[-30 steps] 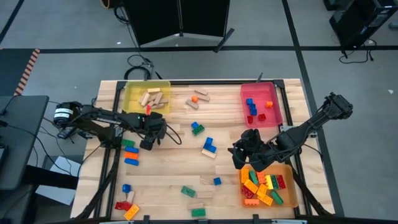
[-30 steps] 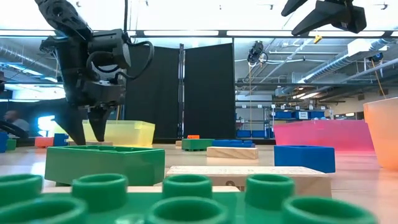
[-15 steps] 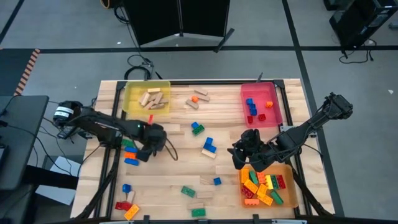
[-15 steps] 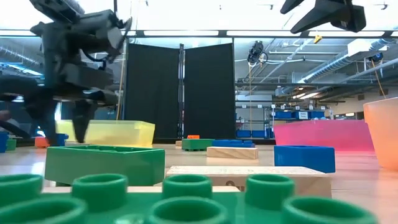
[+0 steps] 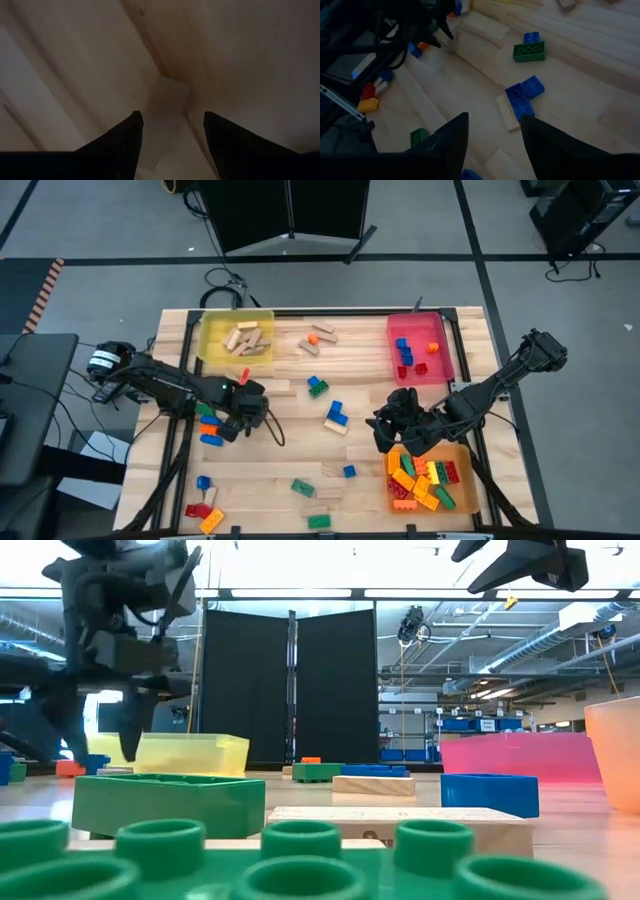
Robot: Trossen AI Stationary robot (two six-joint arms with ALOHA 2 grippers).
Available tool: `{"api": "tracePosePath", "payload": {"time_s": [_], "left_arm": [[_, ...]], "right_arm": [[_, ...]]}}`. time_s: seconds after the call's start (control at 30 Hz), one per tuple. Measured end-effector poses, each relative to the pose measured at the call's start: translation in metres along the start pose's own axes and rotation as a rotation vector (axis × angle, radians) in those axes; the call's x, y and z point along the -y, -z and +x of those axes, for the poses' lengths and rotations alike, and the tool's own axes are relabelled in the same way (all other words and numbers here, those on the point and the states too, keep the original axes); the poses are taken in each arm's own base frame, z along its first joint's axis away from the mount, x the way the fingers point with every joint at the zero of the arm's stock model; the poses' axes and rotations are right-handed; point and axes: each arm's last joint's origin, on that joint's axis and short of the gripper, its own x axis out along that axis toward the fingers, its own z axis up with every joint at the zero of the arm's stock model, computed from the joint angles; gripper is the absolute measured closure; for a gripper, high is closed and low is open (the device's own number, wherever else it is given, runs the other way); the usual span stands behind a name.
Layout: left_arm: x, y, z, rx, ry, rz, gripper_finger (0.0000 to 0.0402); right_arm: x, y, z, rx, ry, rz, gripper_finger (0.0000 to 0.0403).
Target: Sort blocks by size
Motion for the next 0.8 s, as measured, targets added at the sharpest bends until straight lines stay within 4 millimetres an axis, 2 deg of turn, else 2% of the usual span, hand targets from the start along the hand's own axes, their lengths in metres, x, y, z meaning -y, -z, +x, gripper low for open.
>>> {"api": "tracePosePath", "payload": {"time_s": [0.2,0.3,0.6,0.8], "left_arm": [[0.006,0.013,0.016,-0.027,-0.016,0.036,0.0184],[0.005,0.014,0.019,-0.016,-0.059,0.027,0.0184],[-0.004,-0.001,0.004,0.015,-0.128,0.006,0.0184],[-0.005,-0.003,0.001,0.017,-0.136,0.018,0.0184]], "right_arm": [[-0.001,0.002,-0.002,-0.005,-0.007,-0.007,0.0208],[-0.001,0.003,-0.002,-0.006,-0.008,-0.009,0.0208],[-0.001,0.003,-0.002,-0.006,-0.008,-0.008,0.0208],[-0.001,0.002,-0.002,-0.005,-0.010,0.000,0.0208]]}}
